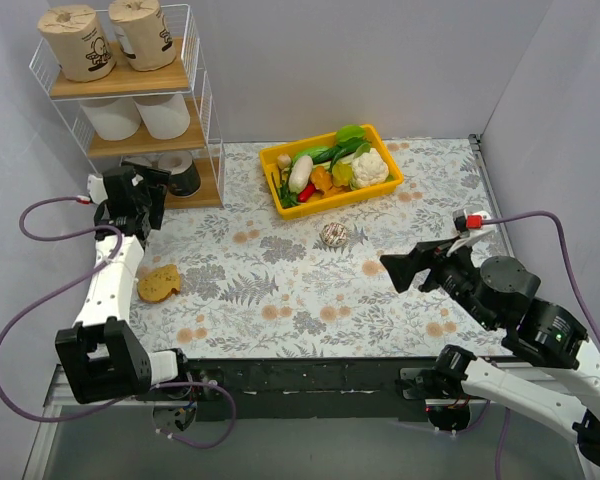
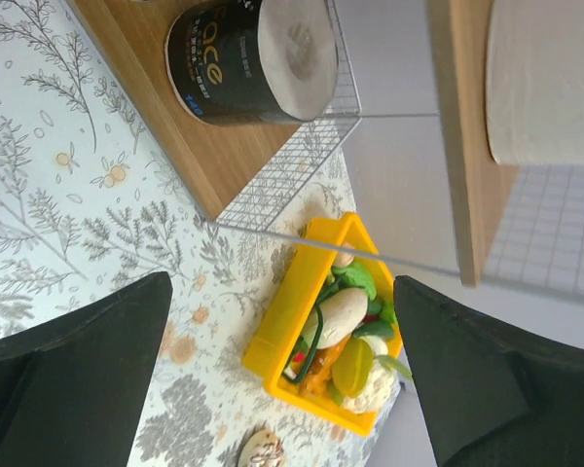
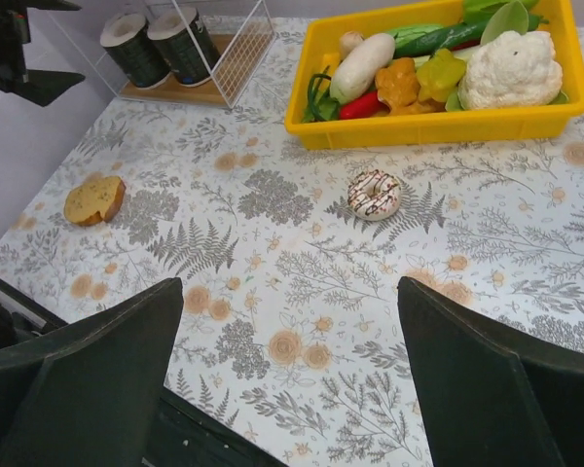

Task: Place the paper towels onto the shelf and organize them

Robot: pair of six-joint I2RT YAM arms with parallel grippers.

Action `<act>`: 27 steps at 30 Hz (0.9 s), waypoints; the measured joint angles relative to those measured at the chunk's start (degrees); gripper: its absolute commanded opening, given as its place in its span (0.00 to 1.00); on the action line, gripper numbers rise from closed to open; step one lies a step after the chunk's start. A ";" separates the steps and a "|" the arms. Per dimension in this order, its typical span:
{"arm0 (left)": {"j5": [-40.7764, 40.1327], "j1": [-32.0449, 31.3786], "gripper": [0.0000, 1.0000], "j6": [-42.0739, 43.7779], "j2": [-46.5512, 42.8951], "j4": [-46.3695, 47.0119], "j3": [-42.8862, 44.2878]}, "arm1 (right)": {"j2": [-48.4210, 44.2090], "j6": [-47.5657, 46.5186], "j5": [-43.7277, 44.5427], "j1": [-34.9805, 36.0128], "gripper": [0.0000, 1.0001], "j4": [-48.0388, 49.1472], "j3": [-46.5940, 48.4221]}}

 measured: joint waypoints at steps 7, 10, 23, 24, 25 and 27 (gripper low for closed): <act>6.01 -0.42 0.98 9.14 -9.66 -5.29 0.15 | -3.37 2.14 2.34 0.00 0.99 -6.05 3.15; 10.19 -3.58 0.98 14.45 -10.12 -5.35 2.43 | -3.87 3.28 3.13 -0.02 0.99 -6.32 3.52; 30.53 -33.92 0.98 27.26 -12.33 3.61 0.07 | -2.91 7.28 1.40 0.00 0.98 -6.56 1.73; 31.10 -36.09 0.98 27.85 -13.22 4.09 -0.70 | -3.02 7.28 0.92 0.00 0.99 -6.25 1.66; 31.69 -38.40 0.98 28.41 -14.40 4.79 -1.62 | -3.17 7.26 0.39 0.00 0.98 -6.05 1.62; 32.81 -41.33 0.98 29.09 -16.46 5.64 -2.58 | -3.80 7.21 -0.63 0.00 0.99 -4.92 1.18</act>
